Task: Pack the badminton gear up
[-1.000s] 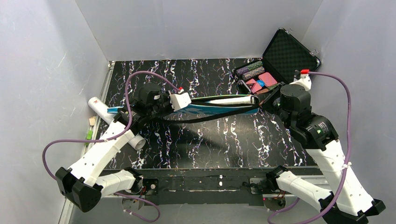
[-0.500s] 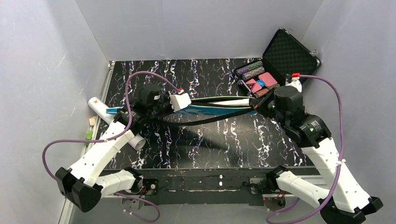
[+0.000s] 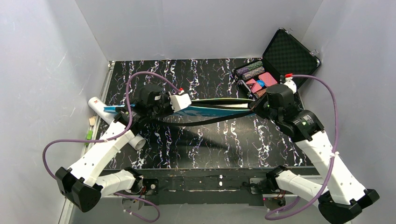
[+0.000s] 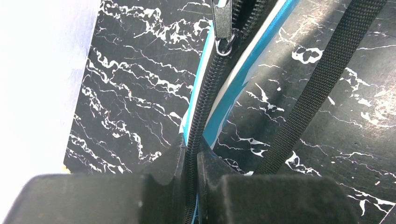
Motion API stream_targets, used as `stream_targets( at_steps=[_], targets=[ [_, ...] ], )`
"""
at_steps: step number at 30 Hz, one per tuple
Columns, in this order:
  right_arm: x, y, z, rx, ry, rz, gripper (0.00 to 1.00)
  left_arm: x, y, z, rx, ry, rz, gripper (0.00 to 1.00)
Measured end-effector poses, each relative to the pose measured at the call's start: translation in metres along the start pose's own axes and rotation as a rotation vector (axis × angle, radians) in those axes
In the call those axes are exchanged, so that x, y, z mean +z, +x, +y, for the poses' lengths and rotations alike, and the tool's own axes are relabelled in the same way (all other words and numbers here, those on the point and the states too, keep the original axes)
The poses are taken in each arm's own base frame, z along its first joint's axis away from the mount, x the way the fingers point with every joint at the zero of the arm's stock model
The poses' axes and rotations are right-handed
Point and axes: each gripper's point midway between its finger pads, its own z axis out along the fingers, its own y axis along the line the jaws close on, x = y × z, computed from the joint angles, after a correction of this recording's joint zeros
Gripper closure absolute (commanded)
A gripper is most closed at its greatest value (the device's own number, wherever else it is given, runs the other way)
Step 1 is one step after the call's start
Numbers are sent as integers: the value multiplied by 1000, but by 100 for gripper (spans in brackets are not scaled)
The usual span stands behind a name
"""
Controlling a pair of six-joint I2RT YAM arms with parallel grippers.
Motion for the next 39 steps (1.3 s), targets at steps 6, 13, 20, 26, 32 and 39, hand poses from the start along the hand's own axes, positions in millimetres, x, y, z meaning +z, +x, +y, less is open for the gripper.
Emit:
stream_targets(
  at_steps=[6, 13, 20, 26, 32, 39],
  targets=[
    [-39, -42, 8, -45, -32, -131, 90, 1, -7, -3, 7, 13, -29, 100],
    [-62, -52, 35, -24, -174, -142, 64, -1, -10, -2, 11, 8, -42, 100],
    [-42, -6, 102, -28, -412, 111, 41, 1, -14, -1, 24, -9, -54, 100],
    [-18, 26, 140, -90, -495, 259, 38, 5, -18, -11, 51, 9, -61, 100],
    [7, 38, 168, -196, -544, 325, 38, 4, -21, -22, 75, 63, -84, 100],
    [19, 75, 167, -267, -619, 474, 38, 3, -18, -33, 84, 118, -85, 100]
  ],
)
